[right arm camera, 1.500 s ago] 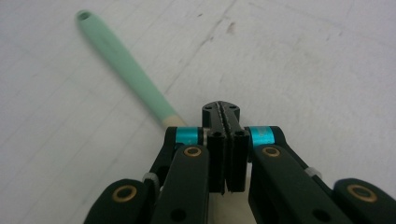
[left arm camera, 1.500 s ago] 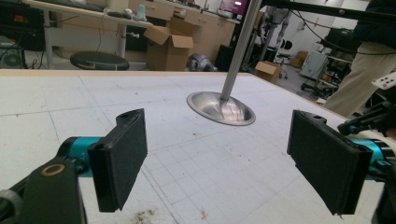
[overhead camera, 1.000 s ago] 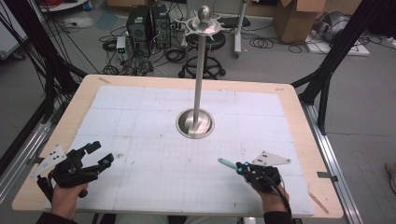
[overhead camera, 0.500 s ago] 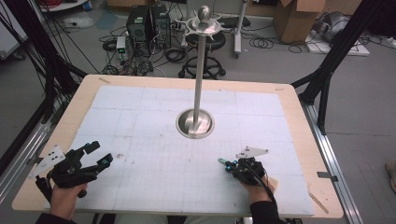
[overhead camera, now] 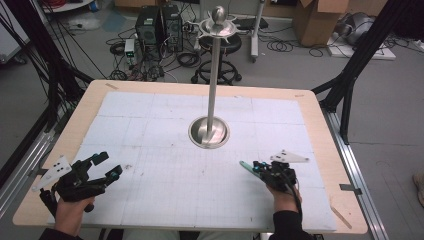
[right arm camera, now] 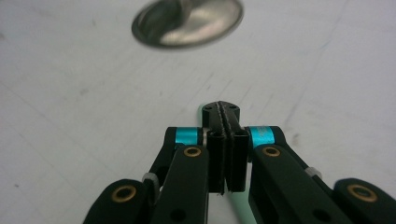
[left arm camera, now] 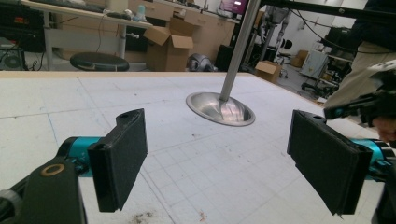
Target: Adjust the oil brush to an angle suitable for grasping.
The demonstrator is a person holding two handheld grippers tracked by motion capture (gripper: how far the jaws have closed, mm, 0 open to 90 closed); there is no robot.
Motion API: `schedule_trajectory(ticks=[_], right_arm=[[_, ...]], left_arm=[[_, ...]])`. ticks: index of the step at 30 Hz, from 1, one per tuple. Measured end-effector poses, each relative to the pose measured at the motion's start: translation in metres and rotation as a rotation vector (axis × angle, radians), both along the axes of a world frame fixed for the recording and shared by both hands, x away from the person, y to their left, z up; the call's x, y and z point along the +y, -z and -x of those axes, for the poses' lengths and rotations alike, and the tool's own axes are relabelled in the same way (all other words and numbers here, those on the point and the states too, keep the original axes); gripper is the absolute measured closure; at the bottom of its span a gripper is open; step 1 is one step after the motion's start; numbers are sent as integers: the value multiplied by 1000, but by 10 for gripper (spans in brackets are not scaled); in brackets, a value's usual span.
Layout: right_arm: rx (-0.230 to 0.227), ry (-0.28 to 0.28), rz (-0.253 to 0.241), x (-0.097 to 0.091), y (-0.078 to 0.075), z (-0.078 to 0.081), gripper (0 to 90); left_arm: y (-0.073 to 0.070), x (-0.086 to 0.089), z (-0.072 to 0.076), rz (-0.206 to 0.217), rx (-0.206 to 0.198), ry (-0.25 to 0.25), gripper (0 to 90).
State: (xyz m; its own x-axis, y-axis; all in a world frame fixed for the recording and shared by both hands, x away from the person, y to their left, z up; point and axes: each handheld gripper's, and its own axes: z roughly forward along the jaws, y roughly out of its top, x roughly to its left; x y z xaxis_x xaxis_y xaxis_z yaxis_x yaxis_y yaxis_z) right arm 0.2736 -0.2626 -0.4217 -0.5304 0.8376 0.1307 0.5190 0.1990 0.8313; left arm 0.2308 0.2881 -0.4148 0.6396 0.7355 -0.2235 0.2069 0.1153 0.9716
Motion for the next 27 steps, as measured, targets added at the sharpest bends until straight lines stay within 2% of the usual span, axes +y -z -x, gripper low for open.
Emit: schedule_trajectory(ticks=[2, 3, 4, 5, 6, 7, 8, 13, 14, 15, 16, 20, 24, 27], right_arm=[[-37, 8, -23, -10, -10, 8, 866], [-70, 27, -49, -18, -17, 17, 829], [-70, 27, -49, -18, -17, 17, 829], [-97, 37, -58, -25, -22, 28, 806], [-97, 37, -58, -25, -22, 28, 806], [-113, 43, -56, -31, -25, 39, 754], [-113, 43, -56, -31, -25, 39, 754], [-174, 123, -65, -43, -29, 64, 398], [-189, 126, -63, -45, -29, 68, 359], [-206, 119, -59, -48, -30, 76, 283], [-206, 119, -59, -48, -30, 76, 283], [-248, 103, -73, -54, -34, 88, 156], [-307, 86, -93, -58, -42, 98, 156], [-333, 78, -93, -59, -46, 103, 155]], left_arm=[[-1, -1, 0, -3, -2, 4, 204], [-1, -2, 0, -4, -1, 5, 204], [-1, -2, 0, -3, -2, 7, 204], [-1, -2, 0, -2, -2, 7, 204], [-1, -2, 0, 0, -4, 6, 204], [-2, -2, 0, 4, -6, 6, 204], [-2, -2, 0, 2, -7, 6, 204], [-3, -1, 1, 9, -12, 9, 203], [-4, -2, 1, 11, -17, 11, 203], [-4, -2, 1, 9, -20, 14, 202], [-5, -2, 2, 8, -24, 17, 202], [-6, -5, 3, 1, -31, 33, 186], [-7, -7, 4, -1, -36, 43, 175], [-7, -7, 4, 3, -38, 40, 177]])
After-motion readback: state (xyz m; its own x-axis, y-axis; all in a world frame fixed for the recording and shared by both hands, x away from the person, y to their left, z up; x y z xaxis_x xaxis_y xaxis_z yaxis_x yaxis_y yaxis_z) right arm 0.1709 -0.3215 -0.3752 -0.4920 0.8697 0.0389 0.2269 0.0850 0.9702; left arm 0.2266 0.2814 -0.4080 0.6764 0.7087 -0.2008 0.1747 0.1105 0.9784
